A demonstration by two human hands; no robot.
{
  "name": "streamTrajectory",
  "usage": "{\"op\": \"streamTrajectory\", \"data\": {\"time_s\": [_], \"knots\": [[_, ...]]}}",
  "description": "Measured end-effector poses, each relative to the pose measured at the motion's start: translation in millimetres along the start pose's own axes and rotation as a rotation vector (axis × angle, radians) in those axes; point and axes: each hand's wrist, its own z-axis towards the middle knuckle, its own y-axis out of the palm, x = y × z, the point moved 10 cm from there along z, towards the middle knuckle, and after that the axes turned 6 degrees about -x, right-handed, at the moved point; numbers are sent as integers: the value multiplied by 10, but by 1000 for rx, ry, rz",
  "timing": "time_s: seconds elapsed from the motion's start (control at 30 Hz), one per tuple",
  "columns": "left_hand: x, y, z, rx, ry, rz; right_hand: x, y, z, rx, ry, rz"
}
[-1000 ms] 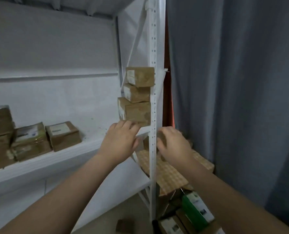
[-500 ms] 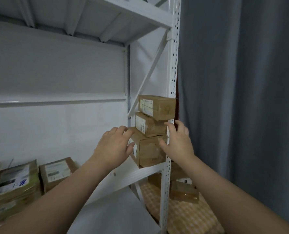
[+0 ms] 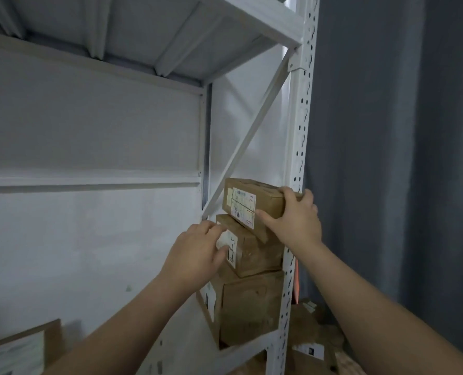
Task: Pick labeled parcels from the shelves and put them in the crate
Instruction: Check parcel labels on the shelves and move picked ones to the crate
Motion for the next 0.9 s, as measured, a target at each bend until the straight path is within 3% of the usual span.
{"op": "streamTrajectory", "data": {"time_s": [0.13,0.23,0.4,0.47,0.6,0.9], "knots": [[-201,188,106,-20,-81,-240,-41,-69,-73,195,-72,266],[-351,241,141,-18,-153,-555,-129,11,-177,224,-84,590],[-613,92,115,15,-193,-1212,-551,556,-260,-8,-24,1183],[-824,-28,63,76,-199,-1359,-807,800,-301,-129,-28,1228],[-1427,-236,-121,185,-233,-1348,-1337,1162,-435,-300,-101,1132],[-2242,-279,-705,121,-344,-1238,-2140,1611,-707,-349,-164,1134]]}}
